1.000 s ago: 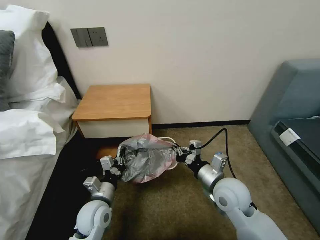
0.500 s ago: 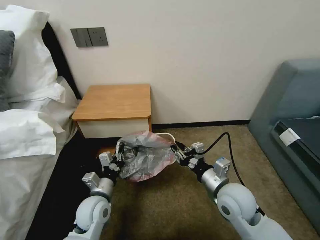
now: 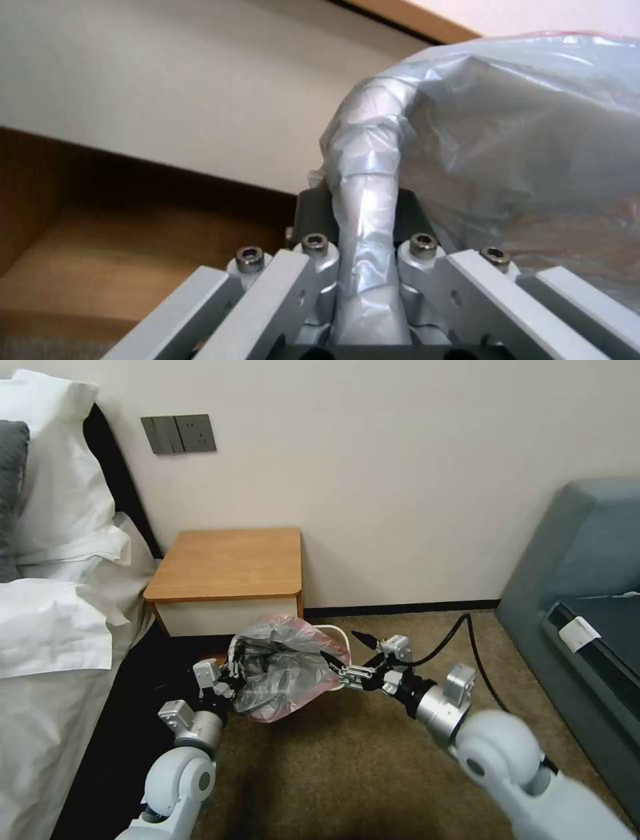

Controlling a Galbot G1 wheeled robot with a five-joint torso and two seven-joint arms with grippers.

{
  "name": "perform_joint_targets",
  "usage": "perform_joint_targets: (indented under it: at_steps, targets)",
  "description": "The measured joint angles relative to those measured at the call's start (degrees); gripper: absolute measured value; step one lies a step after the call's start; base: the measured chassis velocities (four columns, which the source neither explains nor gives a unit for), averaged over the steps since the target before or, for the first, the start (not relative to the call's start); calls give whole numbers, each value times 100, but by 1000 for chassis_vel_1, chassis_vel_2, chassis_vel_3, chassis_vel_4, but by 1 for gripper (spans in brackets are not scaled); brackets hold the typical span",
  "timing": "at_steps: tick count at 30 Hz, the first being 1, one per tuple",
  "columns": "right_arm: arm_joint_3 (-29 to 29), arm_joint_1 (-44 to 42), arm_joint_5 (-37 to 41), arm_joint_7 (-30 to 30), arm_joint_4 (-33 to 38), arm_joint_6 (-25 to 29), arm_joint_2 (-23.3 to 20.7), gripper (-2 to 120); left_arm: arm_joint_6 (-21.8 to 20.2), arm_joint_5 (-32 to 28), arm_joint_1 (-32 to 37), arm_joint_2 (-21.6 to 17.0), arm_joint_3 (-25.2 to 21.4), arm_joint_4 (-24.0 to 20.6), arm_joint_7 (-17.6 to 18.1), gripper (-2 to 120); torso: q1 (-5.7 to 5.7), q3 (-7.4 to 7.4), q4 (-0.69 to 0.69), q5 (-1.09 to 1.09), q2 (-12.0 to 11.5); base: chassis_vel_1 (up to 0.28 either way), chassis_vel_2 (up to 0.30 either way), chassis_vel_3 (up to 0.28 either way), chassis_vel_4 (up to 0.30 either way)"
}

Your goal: Pick up the garbage bag from the table and place it over the trash can.

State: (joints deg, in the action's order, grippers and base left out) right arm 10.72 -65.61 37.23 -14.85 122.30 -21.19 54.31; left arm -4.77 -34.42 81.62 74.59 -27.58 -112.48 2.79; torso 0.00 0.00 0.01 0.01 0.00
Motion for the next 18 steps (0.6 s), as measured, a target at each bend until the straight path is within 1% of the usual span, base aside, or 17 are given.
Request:
perform_joint_targets:
  at_steps: [1,3,4,5,7,11,15,18]
  targets:
    - [0,0,0,0,0,0,0,99,0,0,0,0,0,0,0,6,0,0,0,0,0,0,0,0,0]
    - [-189,249,289,12,-59,-196,-126,100,75,81,6,-13,-8,6,-90,6,0,0,-1,0,0,0,0,0,0]
    - [-318,365,465,136,-77,-344,-156,100,127,131,8,-16,-9,17,-142,6,0,0,0,0,0,0,0,0,0]
    - [-318,365,465,136,-77,-344,-156,100,127,131,8,-16,-9,17,-142,6,0,0,0,0,0,0,0,0,0]
    - [-542,567,716,357,-148,-527,-163,100,203,225,15,-18,-14,26,-232,6,0,0,-1,-1,0,0,0,0,0]
    - [-756,740,996,581,-243,-639,-105,100,282,328,39,-18,-27,24,-338,6,0,0,0,-1,0,0,0,0,0]
    - [-864,778,1112,698,-259,-676,-64,100,302,356,50,-19,-32,1,-363,6,0,0,-1,-1,0,0,0,0,0]
    - [-978,821,1088,762,-348,-687,6,88,318,360,62,-21,-48,-32,-405,6,0,0,-1,-1,0,0,0,0,0]
